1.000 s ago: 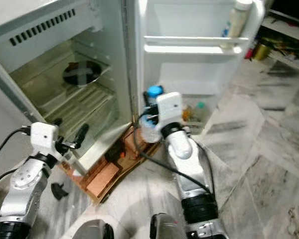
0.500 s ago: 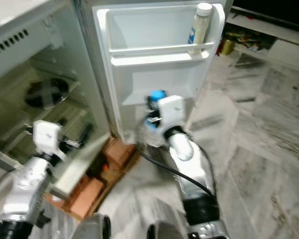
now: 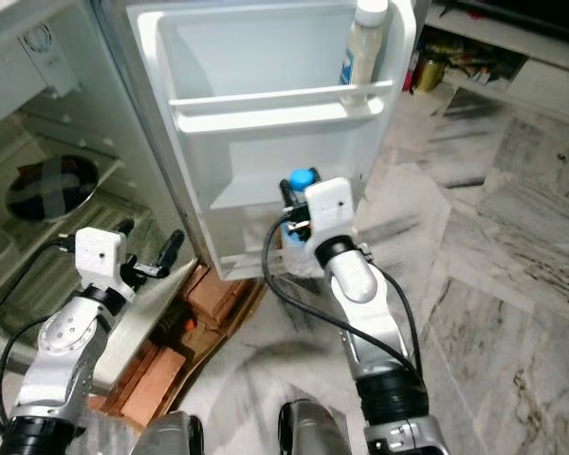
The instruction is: Restocking fridge
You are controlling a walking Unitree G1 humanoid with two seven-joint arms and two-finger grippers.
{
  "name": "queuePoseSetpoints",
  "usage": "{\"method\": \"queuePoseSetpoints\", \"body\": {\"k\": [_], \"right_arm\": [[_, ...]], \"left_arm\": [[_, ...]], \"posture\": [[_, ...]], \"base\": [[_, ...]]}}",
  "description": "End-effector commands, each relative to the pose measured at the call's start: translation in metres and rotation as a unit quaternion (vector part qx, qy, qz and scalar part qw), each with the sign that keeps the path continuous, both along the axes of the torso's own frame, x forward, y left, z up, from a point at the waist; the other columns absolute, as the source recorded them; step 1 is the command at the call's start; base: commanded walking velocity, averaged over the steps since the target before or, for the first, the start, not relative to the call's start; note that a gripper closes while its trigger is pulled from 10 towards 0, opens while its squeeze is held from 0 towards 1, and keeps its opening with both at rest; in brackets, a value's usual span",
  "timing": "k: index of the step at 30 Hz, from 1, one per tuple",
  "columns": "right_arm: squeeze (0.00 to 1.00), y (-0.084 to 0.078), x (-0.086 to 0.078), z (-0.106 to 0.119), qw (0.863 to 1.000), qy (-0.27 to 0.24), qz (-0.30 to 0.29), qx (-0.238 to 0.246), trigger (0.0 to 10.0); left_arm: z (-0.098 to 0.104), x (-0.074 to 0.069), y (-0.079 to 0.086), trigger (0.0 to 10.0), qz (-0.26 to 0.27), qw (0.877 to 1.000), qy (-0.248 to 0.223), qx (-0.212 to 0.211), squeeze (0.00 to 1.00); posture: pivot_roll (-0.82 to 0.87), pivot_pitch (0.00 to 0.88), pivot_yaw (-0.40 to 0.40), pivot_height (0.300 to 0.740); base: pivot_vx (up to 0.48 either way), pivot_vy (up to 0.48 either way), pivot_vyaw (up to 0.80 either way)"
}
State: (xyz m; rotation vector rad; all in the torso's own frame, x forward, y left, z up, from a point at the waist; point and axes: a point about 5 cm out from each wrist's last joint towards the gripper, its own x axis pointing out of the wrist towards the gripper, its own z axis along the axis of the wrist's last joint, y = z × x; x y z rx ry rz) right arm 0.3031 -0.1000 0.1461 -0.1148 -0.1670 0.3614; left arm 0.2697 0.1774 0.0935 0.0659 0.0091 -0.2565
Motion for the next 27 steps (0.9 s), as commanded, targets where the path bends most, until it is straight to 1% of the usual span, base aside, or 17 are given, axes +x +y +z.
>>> {"method": "queuePoseSetpoints", "body": {"k": [1, 5, 7, 18, 25, 27], "right_arm": [[0.00, 0.003, 0.001, 0.007, 1.000, -0.011, 0.008, -0.001, 10.0], [0.00, 0.004, 0.001, 0.010, 1.000, -0.016, 0.014, -0.005, 10.0], [0.00, 0.006, 0.000, 0.010, 0.999, -0.021, 0.024, -0.014, 10.0], [0.00, 0.009, -0.009, -0.002, 0.999, -0.008, 0.035, -0.022, 10.0], [0.00, 0.008, -0.006, -0.003, 0.999, -0.006, 0.037, -0.024, 10.0], [0.00, 0.008, -0.005, -0.003, 0.999, -0.006, 0.035, -0.026, 10.0]], "left_arm": [[0.000, -0.001, 0.003, 10.0, 0.002, 1.000, 0.003, 0.007, 0.00], [0.002, 0.001, 0.003, 10.0, -0.002, 1.000, 0.000, 0.006, 0.00], [0.004, 0.001, 0.004, 10.0, -0.004, 1.000, -0.005, 0.010, 0.00], [0.001, -0.001, 0.001, 10.0, -0.005, 1.000, 0.000, 0.008, 0.00], [0.000, -0.001, -0.001, 10.0, -0.004, 1.000, 0.002, 0.002, 0.00], [0.000, -0.001, 0.000, 10.0, 0.003, 1.000, 0.003, 0.003, 0.00]], "posture": [[-0.03, 0.154, -0.026, 0.740], [-0.03, 0.155, -0.019, 0.740], [-0.03, 0.158, -0.014, 0.740], [-0.03, 0.142, -0.027, 0.740], [-0.03, 0.135, -0.035, 0.740], [-0.03, 0.135, -0.035, 0.740]], "base": [[0.000, 0.000, 0.00], [0.000, 0.000, 0.00], [0.351, 0.000, 0.00], [0.320, 0.000, 0.00], [0.291, 0.000, 0.00], [0.000, 0.000, 0.00]]}}
